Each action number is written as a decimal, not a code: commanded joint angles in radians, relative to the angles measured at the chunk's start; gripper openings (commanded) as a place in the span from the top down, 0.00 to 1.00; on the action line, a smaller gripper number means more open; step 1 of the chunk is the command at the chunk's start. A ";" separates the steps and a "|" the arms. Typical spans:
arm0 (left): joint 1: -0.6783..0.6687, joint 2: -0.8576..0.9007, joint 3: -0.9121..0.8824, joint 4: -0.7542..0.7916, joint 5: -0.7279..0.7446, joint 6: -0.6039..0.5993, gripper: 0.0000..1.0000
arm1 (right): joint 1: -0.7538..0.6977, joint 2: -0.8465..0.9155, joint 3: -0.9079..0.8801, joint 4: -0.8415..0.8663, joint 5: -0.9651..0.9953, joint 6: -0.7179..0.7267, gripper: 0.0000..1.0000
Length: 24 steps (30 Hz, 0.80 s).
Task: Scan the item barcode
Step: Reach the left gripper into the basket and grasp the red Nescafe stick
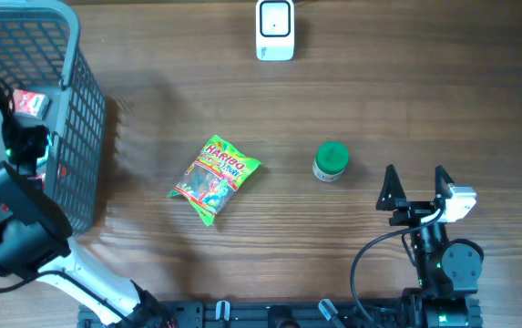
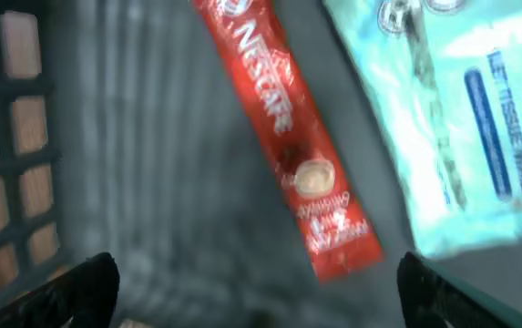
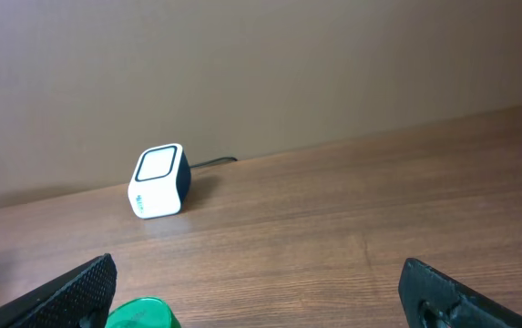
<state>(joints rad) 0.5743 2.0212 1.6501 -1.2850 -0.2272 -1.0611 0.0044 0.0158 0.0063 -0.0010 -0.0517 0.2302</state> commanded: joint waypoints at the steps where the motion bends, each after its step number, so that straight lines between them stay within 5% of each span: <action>1: 0.002 0.007 -0.114 0.067 -0.055 -0.020 0.07 | 0.004 -0.006 -0.001 0.002 0.006 0.008 0.00; 15: 0.002 0.007 -0.357 0.382 -0.055 0.008 0.10 | 0.004 -0.006 -0.001 0.002 0.006 0.008 0.00; 19: 0.002 0.007 -0.357 0.415 -0.055 0.036 0.36 | 0.004 -0.006 -0.001 0.002 0.006 0.008 0.00; 24: 0.002 -0.029 -0.355 0.412 -0.043 0.031 0.00 | 0.004 -0.006 -0.001 0.002 0.006 0.008 0.00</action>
<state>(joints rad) 0.5716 1.9610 1.3434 -0.8612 -0.2928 -1.0447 0.0044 0.0158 0.0063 -0.0010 -0.0517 0.2302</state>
